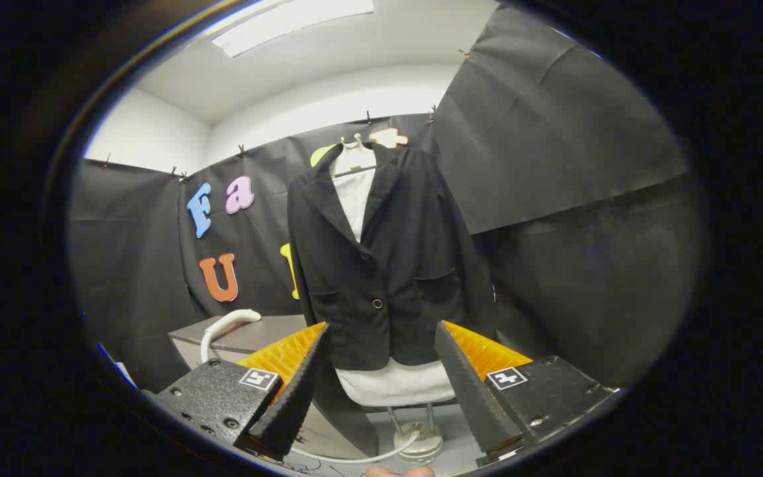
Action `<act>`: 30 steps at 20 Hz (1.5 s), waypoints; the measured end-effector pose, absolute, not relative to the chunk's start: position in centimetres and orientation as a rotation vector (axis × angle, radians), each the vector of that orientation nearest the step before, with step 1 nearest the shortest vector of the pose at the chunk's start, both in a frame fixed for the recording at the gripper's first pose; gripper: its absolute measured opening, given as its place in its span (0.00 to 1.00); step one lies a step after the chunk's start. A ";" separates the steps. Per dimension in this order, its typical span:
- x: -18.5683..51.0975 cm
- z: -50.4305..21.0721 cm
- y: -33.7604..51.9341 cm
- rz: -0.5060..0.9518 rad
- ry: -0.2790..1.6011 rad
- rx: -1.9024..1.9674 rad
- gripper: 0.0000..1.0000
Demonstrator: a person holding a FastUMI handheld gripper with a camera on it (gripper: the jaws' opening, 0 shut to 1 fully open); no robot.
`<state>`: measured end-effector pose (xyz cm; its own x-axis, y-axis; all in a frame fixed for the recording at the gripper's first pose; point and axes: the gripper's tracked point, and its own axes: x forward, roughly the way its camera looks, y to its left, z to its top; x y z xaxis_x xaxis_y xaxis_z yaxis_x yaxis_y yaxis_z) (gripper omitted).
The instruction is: Iron the clothes twice with a garment steamer, once on the left side and once on the right side.
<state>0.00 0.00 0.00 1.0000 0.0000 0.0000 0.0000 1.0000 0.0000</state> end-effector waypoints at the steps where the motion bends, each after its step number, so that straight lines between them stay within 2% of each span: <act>1: 0.0 0.0 0.4 0.002 0.000 -0.009 0.99; 16: 0.5 -1.8 7.2 0.071 0.062 -0.020 1.00; 30: 4.8 -5.0 26.1 0.213 0.146 -0.062 1.00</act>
